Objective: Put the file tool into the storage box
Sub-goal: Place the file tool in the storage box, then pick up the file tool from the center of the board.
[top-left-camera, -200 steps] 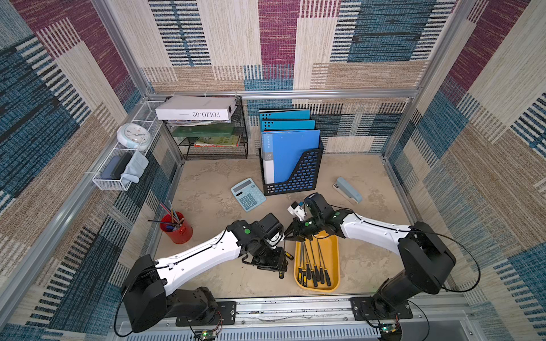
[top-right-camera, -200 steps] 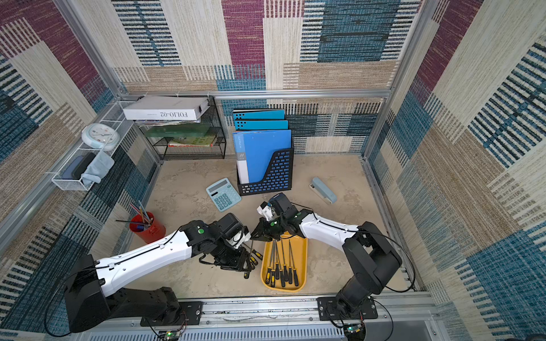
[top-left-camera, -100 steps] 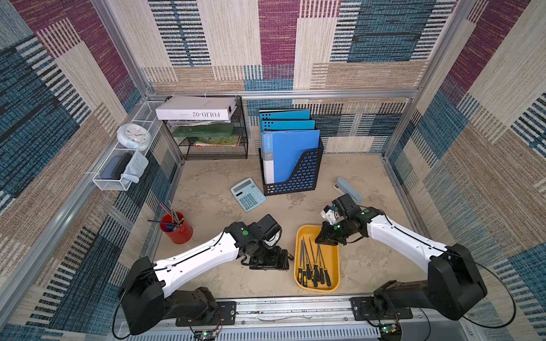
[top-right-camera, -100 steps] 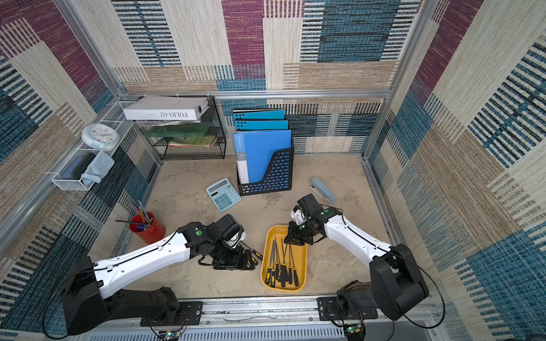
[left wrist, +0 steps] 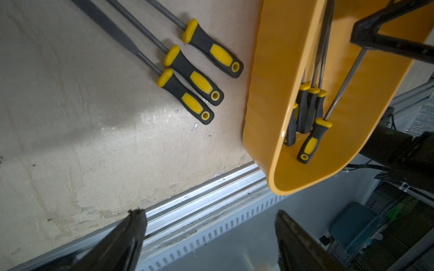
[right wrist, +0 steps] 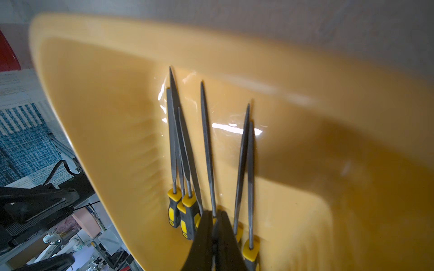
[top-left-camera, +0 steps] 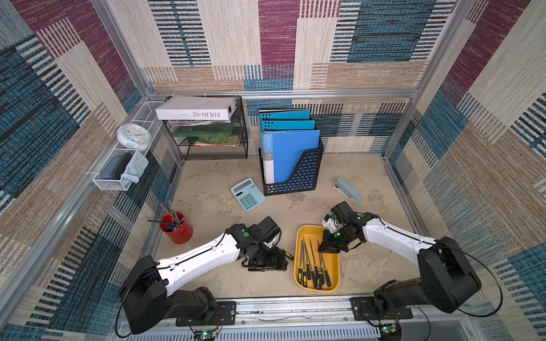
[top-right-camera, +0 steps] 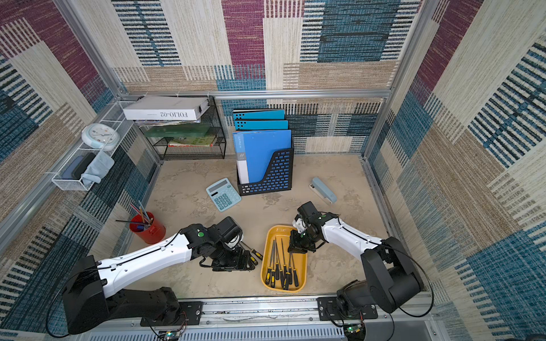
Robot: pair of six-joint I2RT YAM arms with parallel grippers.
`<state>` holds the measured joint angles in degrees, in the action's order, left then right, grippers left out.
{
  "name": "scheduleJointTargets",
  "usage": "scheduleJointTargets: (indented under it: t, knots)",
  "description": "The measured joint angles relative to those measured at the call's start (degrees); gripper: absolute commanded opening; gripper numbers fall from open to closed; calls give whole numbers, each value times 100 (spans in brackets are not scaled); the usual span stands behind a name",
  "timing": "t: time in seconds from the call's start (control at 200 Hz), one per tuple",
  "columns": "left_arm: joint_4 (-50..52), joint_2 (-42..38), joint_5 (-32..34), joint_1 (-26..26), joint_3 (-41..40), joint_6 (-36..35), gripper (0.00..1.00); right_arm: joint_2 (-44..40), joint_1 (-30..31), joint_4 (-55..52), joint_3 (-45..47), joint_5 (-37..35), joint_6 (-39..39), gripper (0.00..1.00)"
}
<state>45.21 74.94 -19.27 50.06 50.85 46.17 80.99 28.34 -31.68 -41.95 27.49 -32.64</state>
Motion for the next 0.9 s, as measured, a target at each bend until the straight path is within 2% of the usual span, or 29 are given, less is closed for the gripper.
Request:
scheduleJointTargets:
  t: [0.12,0.26,0.491,0.716,0.902]
  knots:
    - [-20,20,24,-2,-107,149,89,0,2,31,111,0,26,27]
    - [-63,59,31,0,-157,317,88,-79,2,20,70,-2,26,32]
    - [-92,66,57,0,-262,636,85,-308,0,-66,-249,-15,24,34]
    - [-140,358,162,39,-284,957,68,-330,-15,-175,-636,0,46,34]
    - [-184,765,476,76,-127,1283,65,-304,-22,-184,-734,46,90,33]
